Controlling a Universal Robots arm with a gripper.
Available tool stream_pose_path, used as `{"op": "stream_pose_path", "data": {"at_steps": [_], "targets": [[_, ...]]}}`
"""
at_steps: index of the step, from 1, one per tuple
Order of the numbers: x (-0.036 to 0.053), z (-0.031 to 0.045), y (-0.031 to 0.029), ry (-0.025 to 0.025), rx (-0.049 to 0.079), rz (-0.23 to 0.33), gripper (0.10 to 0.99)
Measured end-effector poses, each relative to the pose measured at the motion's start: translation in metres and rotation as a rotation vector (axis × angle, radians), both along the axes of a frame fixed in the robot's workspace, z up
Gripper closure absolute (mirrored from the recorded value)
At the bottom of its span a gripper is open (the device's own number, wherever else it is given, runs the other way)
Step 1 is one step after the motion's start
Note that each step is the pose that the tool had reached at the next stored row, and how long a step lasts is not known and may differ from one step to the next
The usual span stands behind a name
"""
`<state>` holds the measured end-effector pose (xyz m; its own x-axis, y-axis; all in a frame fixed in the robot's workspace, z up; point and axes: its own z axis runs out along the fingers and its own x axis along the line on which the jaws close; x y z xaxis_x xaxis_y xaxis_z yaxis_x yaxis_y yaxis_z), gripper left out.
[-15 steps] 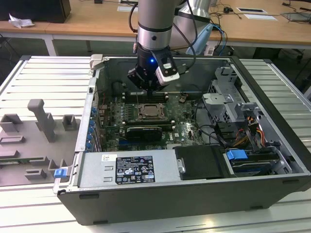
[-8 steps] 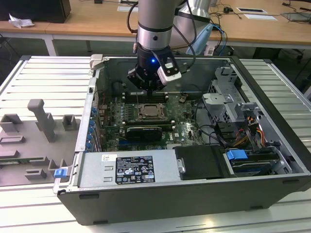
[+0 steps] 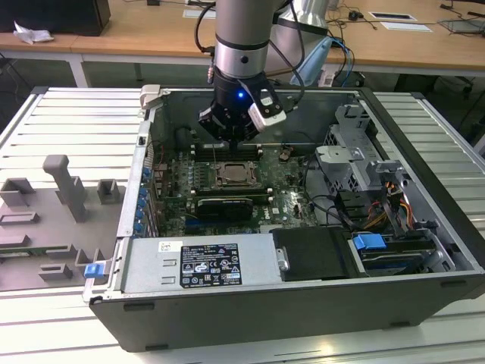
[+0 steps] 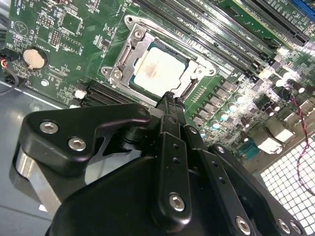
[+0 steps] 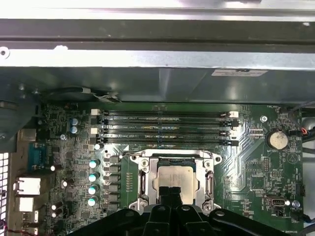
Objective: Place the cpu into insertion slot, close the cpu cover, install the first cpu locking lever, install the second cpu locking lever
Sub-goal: 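Install the first cpu locking lever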
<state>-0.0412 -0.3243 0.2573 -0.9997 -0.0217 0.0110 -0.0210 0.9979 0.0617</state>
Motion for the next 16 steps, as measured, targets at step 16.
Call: {"op": "stream_pose_path", "data": {"at_steps": [16], "targets": [[-0.0195,0.0025,0.0000,-0.0002,0.000,0.017,0.980]]}}
